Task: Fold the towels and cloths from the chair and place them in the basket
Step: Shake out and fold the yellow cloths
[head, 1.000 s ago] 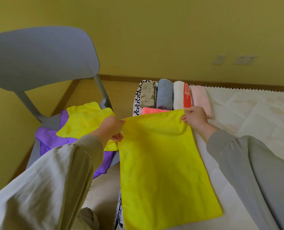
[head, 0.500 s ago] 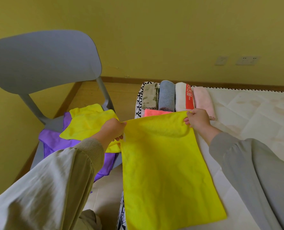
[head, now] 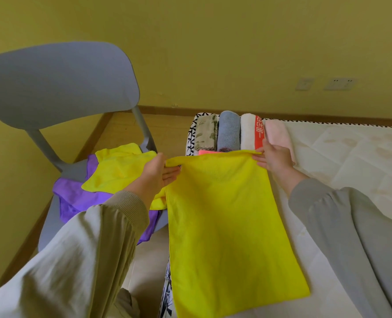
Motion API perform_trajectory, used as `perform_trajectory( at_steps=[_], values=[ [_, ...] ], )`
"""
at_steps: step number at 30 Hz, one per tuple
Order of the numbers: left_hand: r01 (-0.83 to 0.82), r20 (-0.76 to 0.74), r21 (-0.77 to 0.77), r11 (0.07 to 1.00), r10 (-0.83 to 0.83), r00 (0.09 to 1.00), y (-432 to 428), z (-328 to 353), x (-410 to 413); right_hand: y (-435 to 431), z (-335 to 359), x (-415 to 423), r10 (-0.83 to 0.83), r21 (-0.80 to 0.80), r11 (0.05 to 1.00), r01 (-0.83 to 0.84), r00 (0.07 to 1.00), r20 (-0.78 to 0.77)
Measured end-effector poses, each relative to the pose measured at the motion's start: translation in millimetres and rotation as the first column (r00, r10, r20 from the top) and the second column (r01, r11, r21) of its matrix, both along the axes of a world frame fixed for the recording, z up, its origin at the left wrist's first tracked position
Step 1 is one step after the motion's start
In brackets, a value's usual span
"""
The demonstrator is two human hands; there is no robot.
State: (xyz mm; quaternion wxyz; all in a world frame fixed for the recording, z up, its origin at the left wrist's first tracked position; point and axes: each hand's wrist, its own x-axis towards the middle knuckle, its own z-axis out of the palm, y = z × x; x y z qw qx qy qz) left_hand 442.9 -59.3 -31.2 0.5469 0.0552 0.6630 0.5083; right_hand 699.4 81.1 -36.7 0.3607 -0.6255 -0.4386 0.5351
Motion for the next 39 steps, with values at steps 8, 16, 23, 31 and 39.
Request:
perform_trajectory(
  at_steps=[8, 16, 23, 31, 39],
  values=[
    [-0.174, 0.024, 0.227, 0.958, 0.173, 0.985, 21, 41, 6, 23, 55, -5, -0.154, 0.098, 0.980, 0.173, 0.972, -0.180],
    [-0.332, -0.002, 0.132, 0.934, 0.335, 0.942, -27, -5, 36, -16, 24, 37, -0.182, -0.075, 0.983, 0.168, 0.951, -0.251],
    [-0.307, 0.221, 0.201, 0.930, 0.262, 0.939, -88, -32, 85, -86, -22, 81, -0.252, -0.092, 0.968, 0.235, 0.921, -0.297],
    [-0.242, 0.149, -0.016, 0.970, 0.242, 0.959, -140, -77, 114, -135, -86, 113, -0.143, -0.160, 0.973, 0.167, 0.978, 0.152],
    [-0.127, 0.046, 0.046, 0.991, 0.125, 0.991, -160, -77, 115, -153, -84, 120, -0.045, 0.042, 0.999, 0.033, 0.934, 0.355]
  ],
)
